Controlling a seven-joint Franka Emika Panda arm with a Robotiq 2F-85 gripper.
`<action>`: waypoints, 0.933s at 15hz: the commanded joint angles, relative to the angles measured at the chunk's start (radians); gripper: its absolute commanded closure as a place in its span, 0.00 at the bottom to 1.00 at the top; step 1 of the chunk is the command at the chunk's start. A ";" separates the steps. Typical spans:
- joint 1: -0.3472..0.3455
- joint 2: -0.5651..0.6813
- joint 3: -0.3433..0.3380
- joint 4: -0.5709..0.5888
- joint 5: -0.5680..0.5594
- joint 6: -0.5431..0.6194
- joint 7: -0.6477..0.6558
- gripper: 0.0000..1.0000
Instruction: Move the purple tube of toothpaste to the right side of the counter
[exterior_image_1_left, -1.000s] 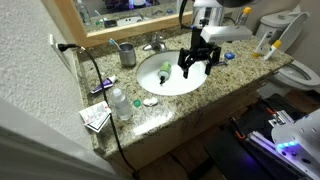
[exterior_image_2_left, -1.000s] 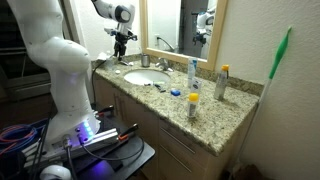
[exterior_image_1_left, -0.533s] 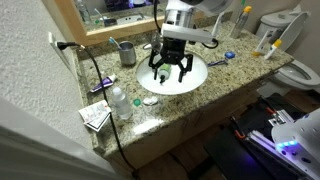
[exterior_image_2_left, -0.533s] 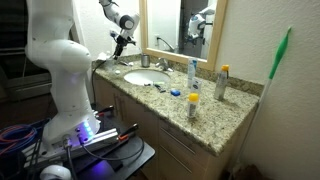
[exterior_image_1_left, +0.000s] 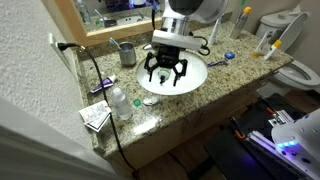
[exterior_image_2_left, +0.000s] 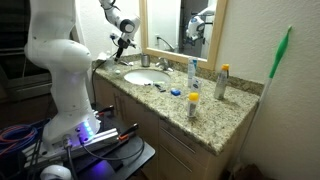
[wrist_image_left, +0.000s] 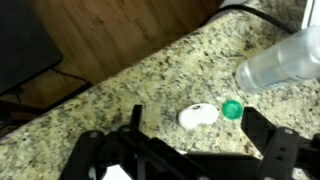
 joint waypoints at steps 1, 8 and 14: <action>0.038 0.165 -0.003 0.175 0.078 0.135 0.109 0.00; 0.053 0.180 -0.007 0.192 0.072 0.180 0.138 0.00; 0.127 0.385 0.006 0.385 0.165 0.509 0.223 0.00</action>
